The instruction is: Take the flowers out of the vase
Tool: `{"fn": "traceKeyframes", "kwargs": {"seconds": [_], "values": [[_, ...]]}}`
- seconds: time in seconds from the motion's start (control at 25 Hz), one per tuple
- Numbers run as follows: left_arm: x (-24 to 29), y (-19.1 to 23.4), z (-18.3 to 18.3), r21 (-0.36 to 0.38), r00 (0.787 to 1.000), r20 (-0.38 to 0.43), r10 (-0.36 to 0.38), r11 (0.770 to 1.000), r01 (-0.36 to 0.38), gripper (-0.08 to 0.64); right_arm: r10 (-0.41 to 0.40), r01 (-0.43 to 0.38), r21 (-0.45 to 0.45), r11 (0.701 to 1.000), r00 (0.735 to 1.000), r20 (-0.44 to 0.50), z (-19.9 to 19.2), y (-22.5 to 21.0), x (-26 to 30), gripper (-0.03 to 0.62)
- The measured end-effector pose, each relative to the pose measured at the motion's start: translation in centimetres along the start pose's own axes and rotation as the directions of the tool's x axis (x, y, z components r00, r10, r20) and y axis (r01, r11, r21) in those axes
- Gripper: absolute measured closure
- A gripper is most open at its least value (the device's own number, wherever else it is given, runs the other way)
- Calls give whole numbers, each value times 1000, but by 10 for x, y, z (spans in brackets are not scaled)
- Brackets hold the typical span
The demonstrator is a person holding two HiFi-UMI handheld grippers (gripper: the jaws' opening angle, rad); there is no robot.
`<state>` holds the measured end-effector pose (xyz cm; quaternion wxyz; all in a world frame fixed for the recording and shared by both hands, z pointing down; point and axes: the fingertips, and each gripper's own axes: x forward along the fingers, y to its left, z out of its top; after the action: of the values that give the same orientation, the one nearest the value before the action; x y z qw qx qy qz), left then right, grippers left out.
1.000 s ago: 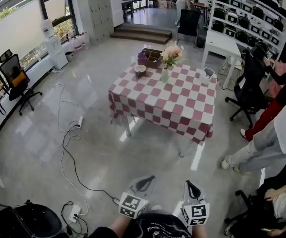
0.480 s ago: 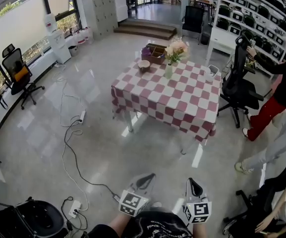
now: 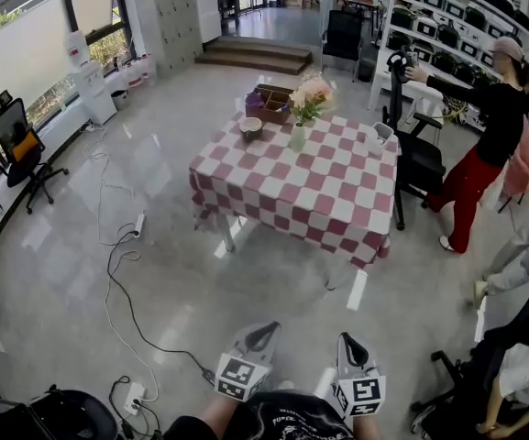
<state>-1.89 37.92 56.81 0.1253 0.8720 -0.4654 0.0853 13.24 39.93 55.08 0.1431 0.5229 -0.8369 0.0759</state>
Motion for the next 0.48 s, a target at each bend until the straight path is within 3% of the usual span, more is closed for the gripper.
{"fn": "traceKeyframes", "kwargs": {"seconds": [0.48], "values": [[58,47,20,-14,1000,-12,-23,1000,23,548,-24,24,-3,1000,999,-27,20,-28,56,588]]}}
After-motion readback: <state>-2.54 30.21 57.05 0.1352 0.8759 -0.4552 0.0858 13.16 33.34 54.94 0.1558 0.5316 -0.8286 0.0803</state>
